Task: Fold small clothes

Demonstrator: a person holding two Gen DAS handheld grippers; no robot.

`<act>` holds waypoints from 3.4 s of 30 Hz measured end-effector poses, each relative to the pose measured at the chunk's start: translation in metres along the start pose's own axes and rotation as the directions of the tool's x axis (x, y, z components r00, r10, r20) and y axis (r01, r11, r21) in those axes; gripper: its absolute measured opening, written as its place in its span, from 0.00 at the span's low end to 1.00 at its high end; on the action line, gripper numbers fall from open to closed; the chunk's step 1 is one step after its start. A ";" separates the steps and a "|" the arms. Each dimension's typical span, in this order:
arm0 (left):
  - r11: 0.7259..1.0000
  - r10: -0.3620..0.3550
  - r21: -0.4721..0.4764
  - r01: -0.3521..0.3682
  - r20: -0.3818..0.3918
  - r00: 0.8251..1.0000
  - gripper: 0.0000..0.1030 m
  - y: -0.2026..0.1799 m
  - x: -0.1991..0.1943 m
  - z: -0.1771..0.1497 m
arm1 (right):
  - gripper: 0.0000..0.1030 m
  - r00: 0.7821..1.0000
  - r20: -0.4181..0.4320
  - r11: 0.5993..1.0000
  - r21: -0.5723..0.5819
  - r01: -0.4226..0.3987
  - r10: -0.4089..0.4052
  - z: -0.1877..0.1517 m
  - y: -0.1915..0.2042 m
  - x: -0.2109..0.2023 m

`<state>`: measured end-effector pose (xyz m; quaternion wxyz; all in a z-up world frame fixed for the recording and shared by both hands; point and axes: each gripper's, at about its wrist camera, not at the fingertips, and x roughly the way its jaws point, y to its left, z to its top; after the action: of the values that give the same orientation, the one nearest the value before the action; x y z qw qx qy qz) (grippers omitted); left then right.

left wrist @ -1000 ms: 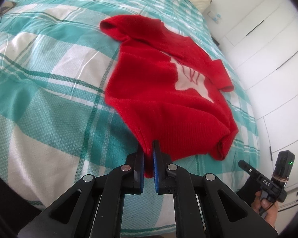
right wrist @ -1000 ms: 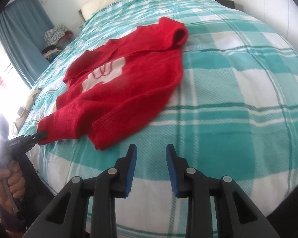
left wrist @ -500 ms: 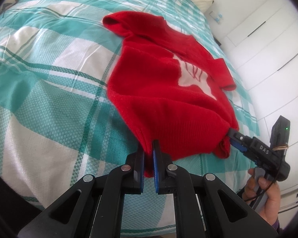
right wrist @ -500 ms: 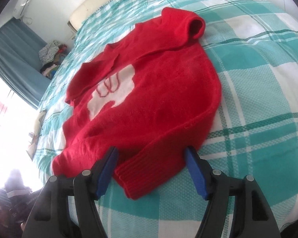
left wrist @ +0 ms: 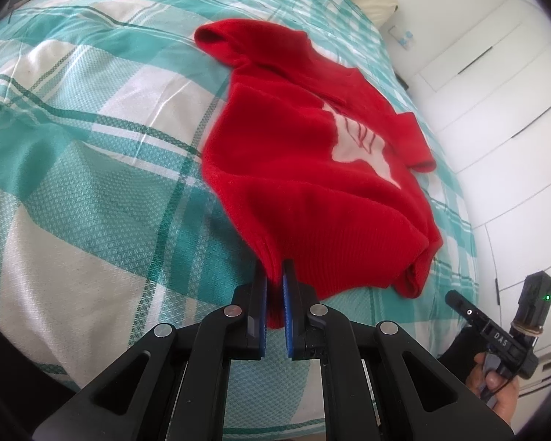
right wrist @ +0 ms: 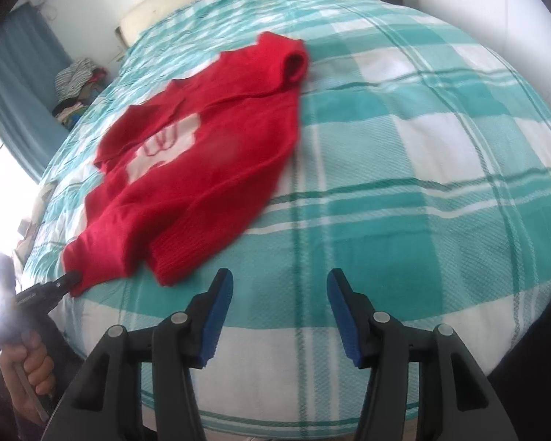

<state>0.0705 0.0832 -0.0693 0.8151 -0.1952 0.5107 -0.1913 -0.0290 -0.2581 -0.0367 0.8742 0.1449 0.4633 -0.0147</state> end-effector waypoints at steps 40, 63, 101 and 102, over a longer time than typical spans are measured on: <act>0.994 -0.067 0.082 0.070 -0.029 0.997 0.02 -0.002 -0.057 -0.015 | 0.04 0.930 -0.109 0.930 0.160 -0.332 0.351 -0.004 -0.047 -0.020; 0.971 0.210 0.135 -0.195 -0.102 0.972 0.03 -0.002 -0.004 -0.045 | 0.03 0.936 -0.232 0.949 0.233 -0.212 0.266 -0.048 -0.065 0.029; 0.978 0.178 0.078 -0.193 0.170 0.969 0.93 -0.036 0.033 0.028 | 0.85 0.983 0.176 0.895 -0.428 0.125 -0.053 0.119 0.046 -0.057; 0.977 0.181 0.076 -0.197 0.180 0.967 0.93 -0.037 0.032 0.026 | 0.85 0.983 0.172 0.876 -0.463 0.132 -0.057 0.130 0.059 -0.044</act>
<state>0.1032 0.0382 -0.0640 0.8789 -0.1230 0.4453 -0.1188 0.0604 -0.2413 0.0816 0.9142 -0.0969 0.3910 0.0449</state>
